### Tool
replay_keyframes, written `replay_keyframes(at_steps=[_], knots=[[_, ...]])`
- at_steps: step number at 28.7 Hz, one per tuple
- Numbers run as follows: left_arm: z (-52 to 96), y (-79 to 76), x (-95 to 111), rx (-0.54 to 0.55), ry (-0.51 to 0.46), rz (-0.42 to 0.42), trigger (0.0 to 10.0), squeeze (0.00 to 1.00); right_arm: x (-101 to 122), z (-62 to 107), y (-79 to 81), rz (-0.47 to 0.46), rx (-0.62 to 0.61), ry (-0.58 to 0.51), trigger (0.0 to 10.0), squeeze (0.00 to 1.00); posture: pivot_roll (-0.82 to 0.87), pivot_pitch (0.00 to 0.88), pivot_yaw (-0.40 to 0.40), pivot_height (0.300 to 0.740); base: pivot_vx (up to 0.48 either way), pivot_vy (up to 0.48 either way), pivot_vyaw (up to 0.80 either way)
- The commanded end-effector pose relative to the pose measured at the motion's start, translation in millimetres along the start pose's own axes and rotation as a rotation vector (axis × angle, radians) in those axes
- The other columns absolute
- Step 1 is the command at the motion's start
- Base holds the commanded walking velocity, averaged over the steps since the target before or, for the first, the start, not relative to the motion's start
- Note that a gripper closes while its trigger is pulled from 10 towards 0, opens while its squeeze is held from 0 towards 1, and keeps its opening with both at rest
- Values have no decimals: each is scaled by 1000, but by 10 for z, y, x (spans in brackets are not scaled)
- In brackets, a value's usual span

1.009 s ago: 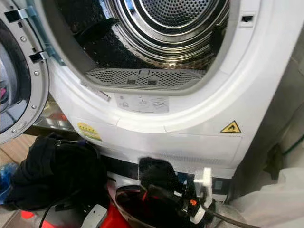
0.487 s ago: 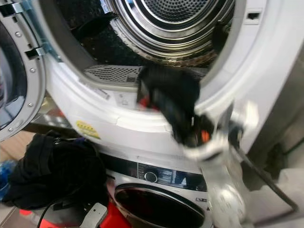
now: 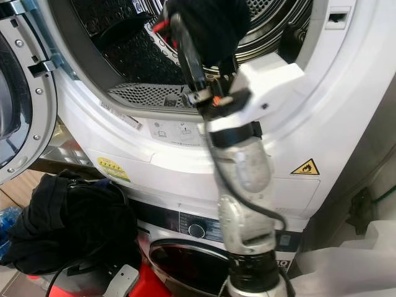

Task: Clothes washing

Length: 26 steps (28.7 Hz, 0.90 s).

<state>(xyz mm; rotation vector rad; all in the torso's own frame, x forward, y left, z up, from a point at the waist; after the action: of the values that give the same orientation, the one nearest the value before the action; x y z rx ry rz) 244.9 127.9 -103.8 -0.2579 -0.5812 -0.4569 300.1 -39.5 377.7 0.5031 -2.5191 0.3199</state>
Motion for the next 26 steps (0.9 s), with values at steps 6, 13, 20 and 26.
replay_keyframes(at_steps=[6,13,20,26], knots=[[53,146,-58,44,18,-14,10000,0,205,-85,137,200,-76,-151,0,0,-114,0,148,740,0,0,0],[53,143,-71,44,20,-14,10000,0,184,-114,192,207,-111,-182,0,0,-108,0,143,740,0,0,0],[48,130,-66,41,18,-18,10000,0,-4,-357,276,156,-107,-170,0,0,-92,0,126,740,0,0,0],[50,143,-41,43,6,23,10000,0,-863,-1006,977,140,212,336,5647,0,-143,0,155,740,0,0,0]])
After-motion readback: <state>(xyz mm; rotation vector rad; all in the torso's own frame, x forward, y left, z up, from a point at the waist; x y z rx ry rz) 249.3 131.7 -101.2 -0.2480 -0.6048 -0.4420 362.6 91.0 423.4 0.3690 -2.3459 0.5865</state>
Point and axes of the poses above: a point about 5 cm out from each wrist's last joint towards the gripper, its own z axis pointing back from the gripper into the wrist, its own x axis along the axis of the wrist's last joint, y = z × x, the point moved 5 cm from there along -z, pointing out of the wrist towards the gripper, and after that the axes turned 2 degrees about -z, right-handed, at the moved point
